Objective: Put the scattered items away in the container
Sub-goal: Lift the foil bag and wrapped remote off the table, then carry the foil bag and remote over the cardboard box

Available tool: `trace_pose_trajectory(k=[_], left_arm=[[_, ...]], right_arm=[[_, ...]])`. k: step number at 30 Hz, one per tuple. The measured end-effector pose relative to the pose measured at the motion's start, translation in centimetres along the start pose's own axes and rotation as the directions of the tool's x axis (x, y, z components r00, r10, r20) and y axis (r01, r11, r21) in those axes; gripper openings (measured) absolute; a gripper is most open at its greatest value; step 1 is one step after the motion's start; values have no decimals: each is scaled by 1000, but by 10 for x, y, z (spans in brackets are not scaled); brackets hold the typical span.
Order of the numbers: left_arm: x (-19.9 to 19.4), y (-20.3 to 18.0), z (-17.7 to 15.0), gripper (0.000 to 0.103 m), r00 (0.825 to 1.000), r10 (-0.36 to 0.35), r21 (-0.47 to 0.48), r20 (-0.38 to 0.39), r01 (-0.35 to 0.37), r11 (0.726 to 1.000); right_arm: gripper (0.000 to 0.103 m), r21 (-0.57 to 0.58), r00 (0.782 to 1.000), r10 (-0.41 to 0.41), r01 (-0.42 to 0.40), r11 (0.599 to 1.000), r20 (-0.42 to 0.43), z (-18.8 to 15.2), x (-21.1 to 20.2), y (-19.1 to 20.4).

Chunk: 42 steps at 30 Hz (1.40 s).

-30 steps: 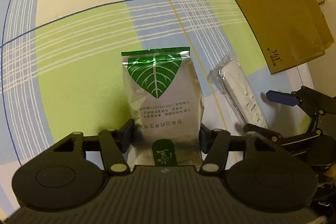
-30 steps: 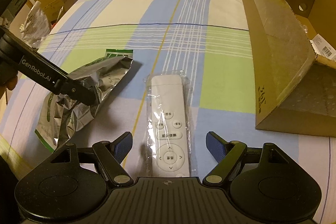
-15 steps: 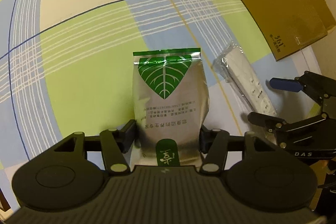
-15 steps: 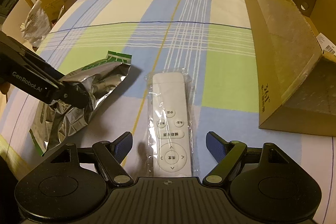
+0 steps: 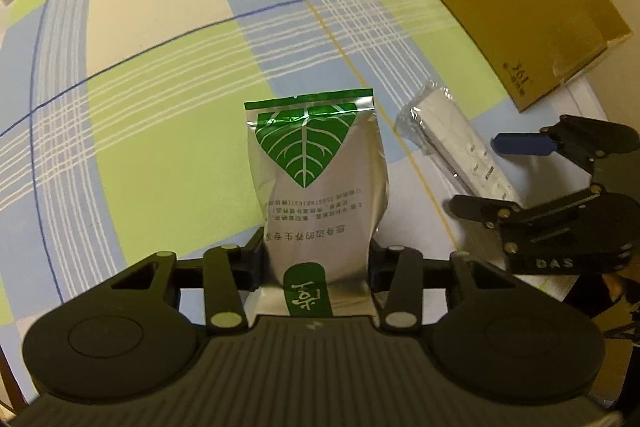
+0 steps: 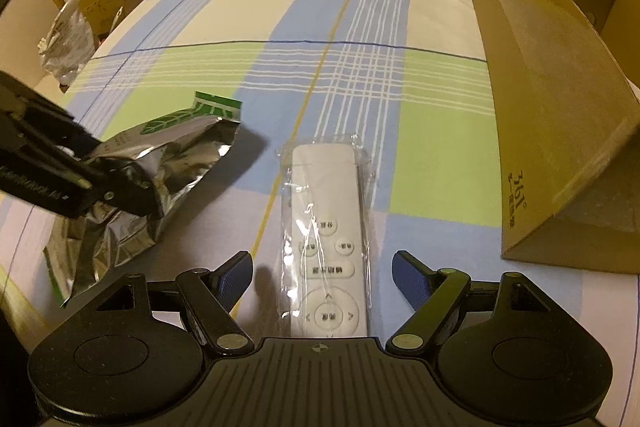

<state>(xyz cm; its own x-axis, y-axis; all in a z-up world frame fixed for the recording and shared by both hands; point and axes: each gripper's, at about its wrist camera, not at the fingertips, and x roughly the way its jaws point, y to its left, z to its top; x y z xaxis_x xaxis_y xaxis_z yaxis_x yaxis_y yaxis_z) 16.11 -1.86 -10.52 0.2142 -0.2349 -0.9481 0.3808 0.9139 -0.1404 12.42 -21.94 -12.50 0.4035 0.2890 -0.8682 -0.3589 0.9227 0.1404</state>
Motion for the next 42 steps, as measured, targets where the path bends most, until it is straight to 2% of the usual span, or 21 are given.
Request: trace_pose_trajectory(k=[5,12,14,21,27,42], left_arm=[[-8,1,-6,40,999,9,-35,33,-7,999],[-8,2,-10,40,999,11,-65,35,-9,998],[-8,2,-11,40,999,7,-70,33,-5,998],[-6,-1,-15,40,999,-5,-85,35,8,996],[-6,-2,-17,40,999,-5,-84,34,8,996],[-10,-15,-18,40,998,31,-50,49,-29,998]], right_arm=[[82,-13,1000,-14,14,1000,23,6,6,2],[81,-37,1000,-20,21,999,21,5,9,4],[69,-58,999,-39,41,997,31,2,8,5],[63,-100,997,-53,58,993,58,0,9,7],[44,-103,996,-51,58,993,69,4,9,5],[41,-81,996,-28,36,996,89,4,-10,11]])
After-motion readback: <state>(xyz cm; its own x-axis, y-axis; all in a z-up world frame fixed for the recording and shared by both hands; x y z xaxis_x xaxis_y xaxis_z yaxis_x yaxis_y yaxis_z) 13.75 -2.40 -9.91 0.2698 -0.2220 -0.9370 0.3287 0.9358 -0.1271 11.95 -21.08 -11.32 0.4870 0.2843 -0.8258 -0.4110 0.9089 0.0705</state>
